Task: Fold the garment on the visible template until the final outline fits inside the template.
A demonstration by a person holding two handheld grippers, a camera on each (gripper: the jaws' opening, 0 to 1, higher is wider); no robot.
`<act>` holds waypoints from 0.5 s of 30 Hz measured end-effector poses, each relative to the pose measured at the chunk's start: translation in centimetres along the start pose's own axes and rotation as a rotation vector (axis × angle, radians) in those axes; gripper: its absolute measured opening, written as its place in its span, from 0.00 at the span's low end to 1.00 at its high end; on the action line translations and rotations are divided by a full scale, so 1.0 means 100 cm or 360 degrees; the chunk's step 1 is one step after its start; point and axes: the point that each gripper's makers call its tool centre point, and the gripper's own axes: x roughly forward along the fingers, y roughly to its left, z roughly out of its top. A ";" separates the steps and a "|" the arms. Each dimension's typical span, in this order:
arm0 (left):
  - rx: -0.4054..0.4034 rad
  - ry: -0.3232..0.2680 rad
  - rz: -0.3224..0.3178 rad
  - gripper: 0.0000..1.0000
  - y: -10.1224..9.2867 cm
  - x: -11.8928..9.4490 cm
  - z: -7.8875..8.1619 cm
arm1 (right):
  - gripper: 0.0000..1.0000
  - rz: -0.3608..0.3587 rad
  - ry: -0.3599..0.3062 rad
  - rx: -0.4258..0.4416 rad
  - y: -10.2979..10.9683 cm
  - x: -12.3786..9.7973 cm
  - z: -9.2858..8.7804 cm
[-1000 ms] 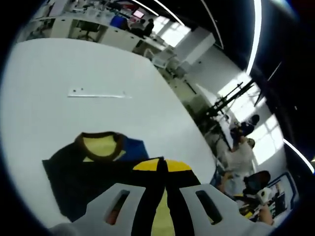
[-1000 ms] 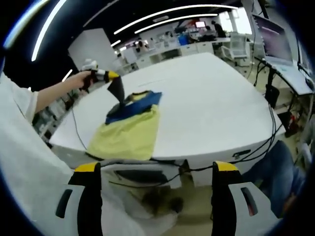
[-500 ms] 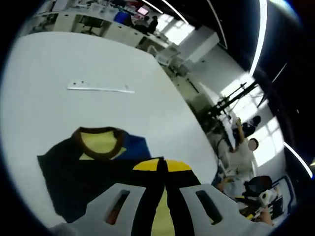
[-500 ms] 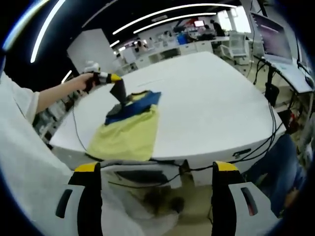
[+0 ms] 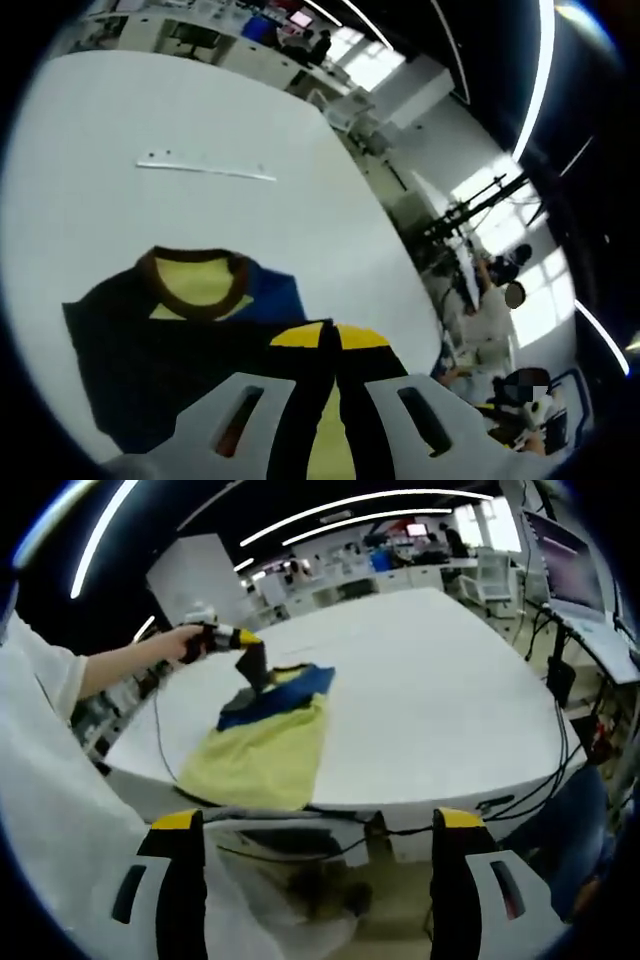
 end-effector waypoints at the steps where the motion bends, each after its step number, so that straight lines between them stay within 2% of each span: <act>1: -0.0002 0.0001 0.0004 0.00 0.001 0.002 -0.001 | 0.94 0.0008 -0.0001 -0.0011 0.000 0.001 0.002; 8: -0.0039 0.0005 0.0024 0.00 0.005 0.010 -0.004 | 0.96 0.0069 0.0031 -0.0126 -0.003 0.006 0.010; 15: -0.0073 0.0008 0.0044 0.00 0.008 0.017 -0.005 | 0.96 0.0101 0.0026 -0.0152 -0.008 0.011 0.017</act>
